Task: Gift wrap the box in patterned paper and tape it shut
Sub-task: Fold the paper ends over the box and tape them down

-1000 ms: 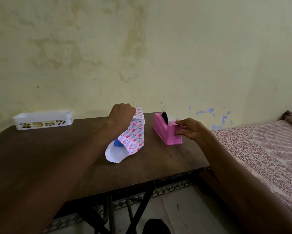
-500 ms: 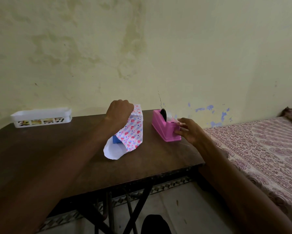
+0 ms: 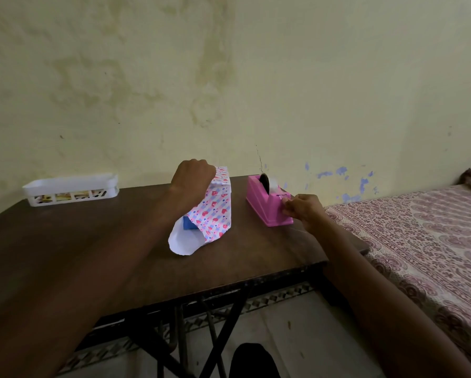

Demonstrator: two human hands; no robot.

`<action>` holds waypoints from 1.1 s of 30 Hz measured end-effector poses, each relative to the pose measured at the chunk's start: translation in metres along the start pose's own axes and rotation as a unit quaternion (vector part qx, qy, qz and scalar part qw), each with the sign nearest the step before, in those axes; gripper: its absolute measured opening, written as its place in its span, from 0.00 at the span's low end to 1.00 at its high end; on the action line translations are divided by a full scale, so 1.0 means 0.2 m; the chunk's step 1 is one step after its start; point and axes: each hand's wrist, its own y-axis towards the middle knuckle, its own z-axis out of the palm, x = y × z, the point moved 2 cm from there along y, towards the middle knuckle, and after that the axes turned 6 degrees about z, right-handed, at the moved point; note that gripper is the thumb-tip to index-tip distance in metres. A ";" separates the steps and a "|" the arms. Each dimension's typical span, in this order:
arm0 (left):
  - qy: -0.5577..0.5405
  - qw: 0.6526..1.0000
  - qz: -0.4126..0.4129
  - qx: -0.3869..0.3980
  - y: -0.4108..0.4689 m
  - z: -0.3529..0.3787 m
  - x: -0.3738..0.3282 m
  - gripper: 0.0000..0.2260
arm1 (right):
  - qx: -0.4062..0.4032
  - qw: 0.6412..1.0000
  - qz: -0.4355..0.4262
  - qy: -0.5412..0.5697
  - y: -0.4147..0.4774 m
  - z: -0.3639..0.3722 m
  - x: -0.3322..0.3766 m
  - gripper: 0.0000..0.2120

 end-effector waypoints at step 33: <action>0.014 0.999 0.028 -0.011 0.01 -0.01 0.04 0.14 | 0.152 0.901 -0.384 -0.134 -0.43 0.50 0.05 0.02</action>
